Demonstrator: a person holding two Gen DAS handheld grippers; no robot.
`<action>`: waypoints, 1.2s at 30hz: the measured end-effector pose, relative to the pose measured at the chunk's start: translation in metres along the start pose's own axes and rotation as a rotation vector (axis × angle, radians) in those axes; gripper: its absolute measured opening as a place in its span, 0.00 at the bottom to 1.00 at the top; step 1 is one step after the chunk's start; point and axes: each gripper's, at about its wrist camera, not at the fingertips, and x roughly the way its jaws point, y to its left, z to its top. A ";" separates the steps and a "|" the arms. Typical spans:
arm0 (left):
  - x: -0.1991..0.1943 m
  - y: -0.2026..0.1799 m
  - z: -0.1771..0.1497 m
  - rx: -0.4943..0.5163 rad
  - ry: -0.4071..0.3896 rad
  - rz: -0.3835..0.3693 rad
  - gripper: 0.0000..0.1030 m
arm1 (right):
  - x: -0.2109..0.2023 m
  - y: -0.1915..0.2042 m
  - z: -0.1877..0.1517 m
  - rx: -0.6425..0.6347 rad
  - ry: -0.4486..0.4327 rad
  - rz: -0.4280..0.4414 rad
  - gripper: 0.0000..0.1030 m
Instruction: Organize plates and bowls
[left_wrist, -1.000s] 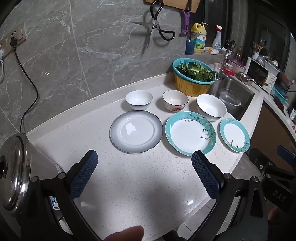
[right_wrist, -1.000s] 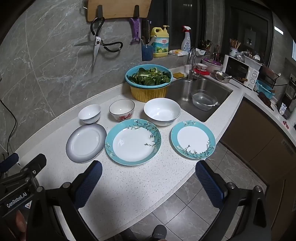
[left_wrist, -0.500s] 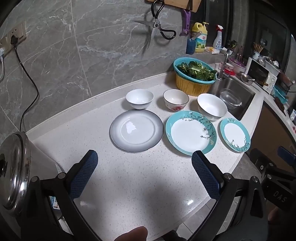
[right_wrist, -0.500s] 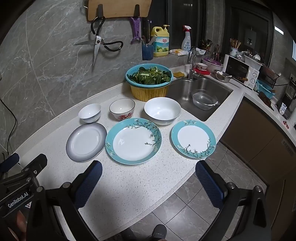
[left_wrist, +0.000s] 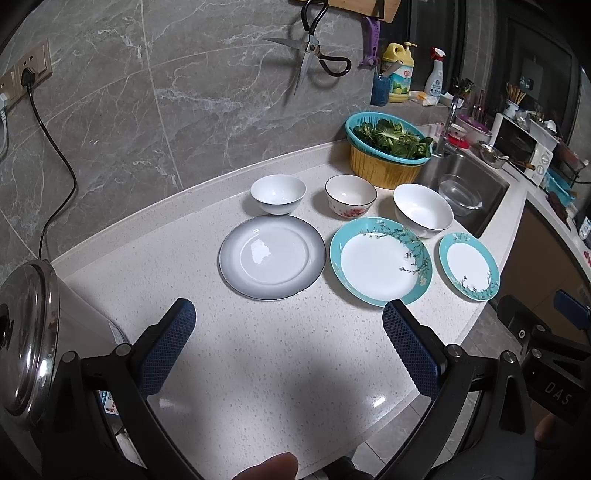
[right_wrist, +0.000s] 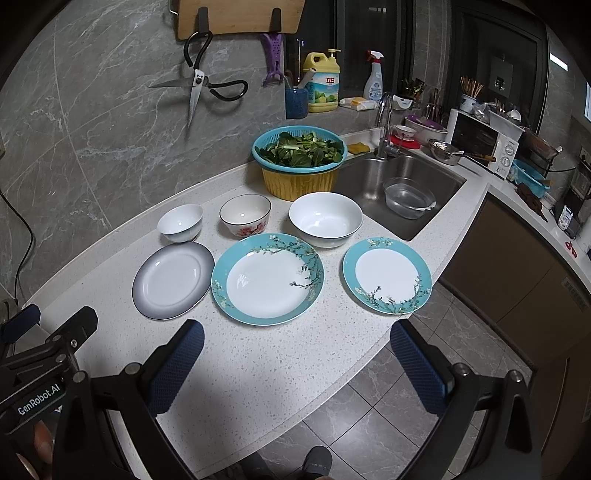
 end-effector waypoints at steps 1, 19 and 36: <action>0.000 0.000 0.001 0.000 0.000 -0.001 1.00 | 0.000 0.000 0.000 0.000 0.000 0.000 1.00; 0.005 -0.004 -0.006 0.002 0.006 -0.003 1.00 | 0.002 -0.001 0.000 -0.001 0.002 0.000 1.00; 0.011 -0.009 -0.005 0.005 0.016 -0.002 1.00 | 0.001 -0.001 0.007 -0.001 0.007 -0.001 1.00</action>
